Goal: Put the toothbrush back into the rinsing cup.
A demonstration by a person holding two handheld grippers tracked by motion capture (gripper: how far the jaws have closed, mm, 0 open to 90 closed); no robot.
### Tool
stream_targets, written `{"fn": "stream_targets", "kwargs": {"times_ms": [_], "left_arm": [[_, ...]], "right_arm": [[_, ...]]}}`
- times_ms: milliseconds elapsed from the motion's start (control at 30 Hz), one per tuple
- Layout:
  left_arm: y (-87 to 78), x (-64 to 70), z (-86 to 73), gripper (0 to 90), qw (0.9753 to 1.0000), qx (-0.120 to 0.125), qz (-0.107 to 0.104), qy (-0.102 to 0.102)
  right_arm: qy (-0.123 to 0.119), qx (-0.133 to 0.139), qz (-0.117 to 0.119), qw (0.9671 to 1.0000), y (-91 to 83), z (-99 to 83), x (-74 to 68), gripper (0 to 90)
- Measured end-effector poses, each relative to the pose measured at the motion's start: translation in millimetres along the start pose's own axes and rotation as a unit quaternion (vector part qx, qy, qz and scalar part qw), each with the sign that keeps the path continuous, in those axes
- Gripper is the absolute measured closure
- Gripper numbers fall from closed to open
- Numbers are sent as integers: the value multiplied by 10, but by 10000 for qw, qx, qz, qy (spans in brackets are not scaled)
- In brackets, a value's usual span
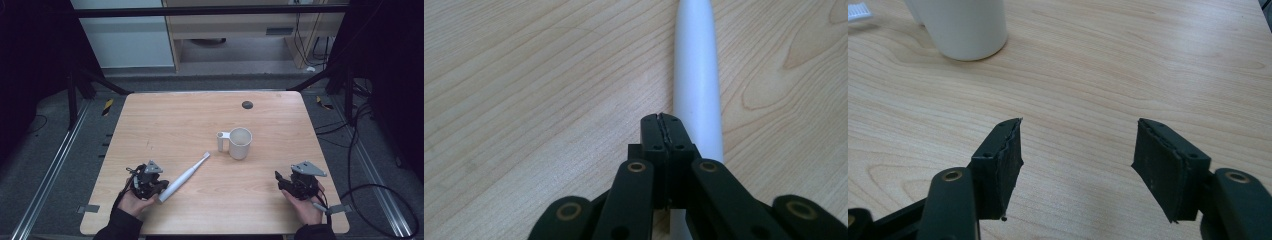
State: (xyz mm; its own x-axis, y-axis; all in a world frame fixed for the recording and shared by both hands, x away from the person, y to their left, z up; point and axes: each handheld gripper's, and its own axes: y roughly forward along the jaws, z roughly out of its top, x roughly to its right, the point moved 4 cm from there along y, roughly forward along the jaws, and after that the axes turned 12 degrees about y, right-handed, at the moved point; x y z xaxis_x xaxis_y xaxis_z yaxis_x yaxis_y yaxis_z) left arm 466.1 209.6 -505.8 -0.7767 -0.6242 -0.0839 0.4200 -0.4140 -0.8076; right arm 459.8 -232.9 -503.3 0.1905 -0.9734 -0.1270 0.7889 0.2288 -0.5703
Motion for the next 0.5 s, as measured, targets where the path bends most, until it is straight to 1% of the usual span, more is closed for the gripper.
{"fn": "stream_targets", "kwargs": {"times_ms": [133,233,267,400,500], "left_arm": [[-8,7,-11,895,10000,-19,-3,-7],[-35,-7,1,894,10000,34,41,-47],[-54,-16,15,891,9999,77,68,-84],[-159,-54,103,855,9995,272,142,-104],[-226,-79,195,813,9989,404,223,-52]], "right_arm": [[0,3,3,10000,-1,0,0,358],[-12,6,-13,10000,0,1,5,358],[5,7,-14,10000,-2,2,7,358],[40,14,-34,10000,-8,5,34,358],[59,23,-61,10000,-13,8,56,358]]}}
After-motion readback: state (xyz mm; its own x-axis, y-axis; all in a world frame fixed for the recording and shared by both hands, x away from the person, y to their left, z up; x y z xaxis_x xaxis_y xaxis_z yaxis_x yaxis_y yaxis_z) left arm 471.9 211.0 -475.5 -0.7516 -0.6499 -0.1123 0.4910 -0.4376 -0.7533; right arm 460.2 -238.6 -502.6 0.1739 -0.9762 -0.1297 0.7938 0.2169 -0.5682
